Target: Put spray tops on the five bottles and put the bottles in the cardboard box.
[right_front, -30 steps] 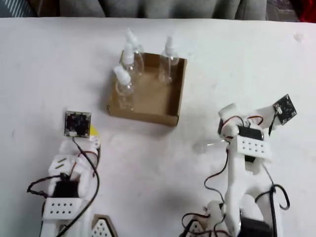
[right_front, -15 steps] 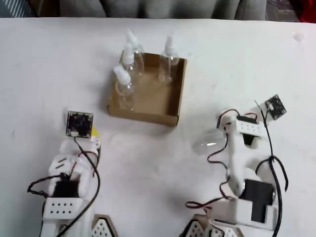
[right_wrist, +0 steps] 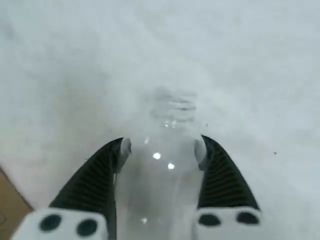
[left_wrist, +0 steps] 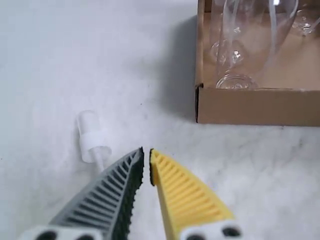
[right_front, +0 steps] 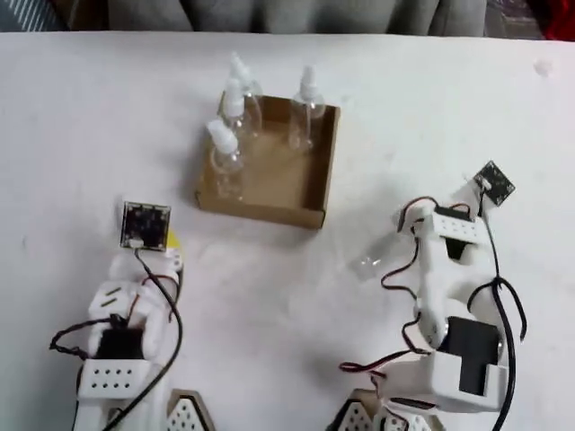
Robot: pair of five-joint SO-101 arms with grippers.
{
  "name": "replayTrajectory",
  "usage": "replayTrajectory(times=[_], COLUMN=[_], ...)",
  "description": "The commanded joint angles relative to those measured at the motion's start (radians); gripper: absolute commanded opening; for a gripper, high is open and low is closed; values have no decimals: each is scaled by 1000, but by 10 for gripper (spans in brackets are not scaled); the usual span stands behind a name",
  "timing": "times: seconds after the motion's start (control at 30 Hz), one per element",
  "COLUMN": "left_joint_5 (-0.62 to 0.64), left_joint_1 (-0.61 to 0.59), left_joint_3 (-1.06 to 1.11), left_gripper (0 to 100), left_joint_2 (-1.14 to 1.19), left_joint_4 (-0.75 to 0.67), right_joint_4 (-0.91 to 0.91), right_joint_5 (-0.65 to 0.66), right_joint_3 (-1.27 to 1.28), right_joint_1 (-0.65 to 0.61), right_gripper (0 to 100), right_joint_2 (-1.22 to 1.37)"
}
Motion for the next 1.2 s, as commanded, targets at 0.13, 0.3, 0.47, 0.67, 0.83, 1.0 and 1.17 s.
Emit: replayTrajectory(times=[0.13, 0.3, 0.47, 0.67, 0.83, 1.0, 1.17], left_joint_5=[-11, -12, -12, -12, -12, -12, -12], left_joint_1=[13, 13, 7, 5, 5, 5, 5], left_joint_3=[-5, -5, -5, -5, -5, -5, -5], left_gripper=[20, 20, 20, 20, 20, 20, 20], left_joint_2=[12, 12, 12, 12, 12, 13, 13], left_joint_4=[18, 20, 20, 20, 20, 20, 20], right_joint_4=[189, 246, 243, 243, 248, 278, 348], right_joint_5=[187, 413, 724, 1097, 1286, 1387, 1384], right_joint_3=[-95, -92, -95, -97, -106, -121, -121], right_joint_1=[61, 68, 85, 81, 76, 87, 64], right_gripper=[16, 16, 16, 16, 18, 58, 212], right_joint_2=[-94, -153, -179, -193, -191, -180, -180])
